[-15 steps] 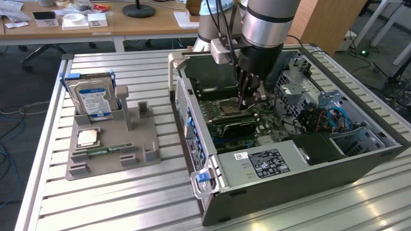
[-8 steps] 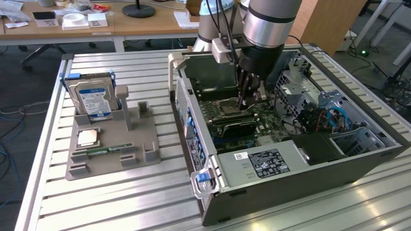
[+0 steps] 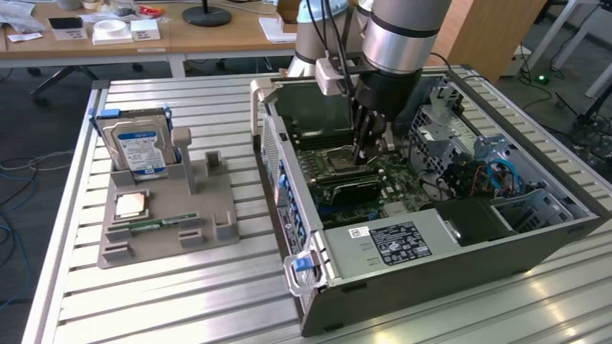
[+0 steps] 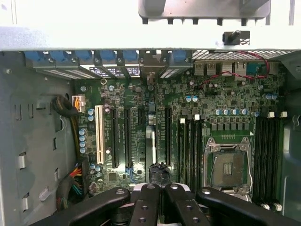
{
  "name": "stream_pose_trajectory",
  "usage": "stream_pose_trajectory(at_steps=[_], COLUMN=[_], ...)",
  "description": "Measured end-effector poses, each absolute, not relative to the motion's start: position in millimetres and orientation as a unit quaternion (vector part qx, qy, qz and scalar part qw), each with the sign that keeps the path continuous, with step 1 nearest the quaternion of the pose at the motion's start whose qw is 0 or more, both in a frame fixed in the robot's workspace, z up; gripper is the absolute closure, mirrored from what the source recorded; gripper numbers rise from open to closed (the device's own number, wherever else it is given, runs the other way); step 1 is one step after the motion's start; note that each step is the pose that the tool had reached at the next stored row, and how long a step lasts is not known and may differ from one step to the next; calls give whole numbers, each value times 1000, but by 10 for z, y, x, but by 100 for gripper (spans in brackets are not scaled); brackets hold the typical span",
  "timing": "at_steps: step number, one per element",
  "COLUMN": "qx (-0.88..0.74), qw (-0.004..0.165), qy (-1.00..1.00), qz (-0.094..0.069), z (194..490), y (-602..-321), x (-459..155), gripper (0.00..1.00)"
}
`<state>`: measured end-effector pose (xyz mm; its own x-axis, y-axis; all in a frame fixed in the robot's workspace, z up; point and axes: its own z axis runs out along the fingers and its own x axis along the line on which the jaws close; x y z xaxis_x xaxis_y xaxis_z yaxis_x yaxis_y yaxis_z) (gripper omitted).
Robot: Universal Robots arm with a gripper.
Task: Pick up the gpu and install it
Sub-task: 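Press down on the gpu until it lock into place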
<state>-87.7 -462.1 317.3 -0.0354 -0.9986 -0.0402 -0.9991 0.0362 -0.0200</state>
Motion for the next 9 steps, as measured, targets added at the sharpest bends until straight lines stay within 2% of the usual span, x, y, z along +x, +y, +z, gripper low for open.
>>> stream_pose_trajectory(at_steps=[9], qx=[-692], qw=[21], qy=[722], qz=[8], z=[3040], y=[-4594], x=[-877], gripper=[89])
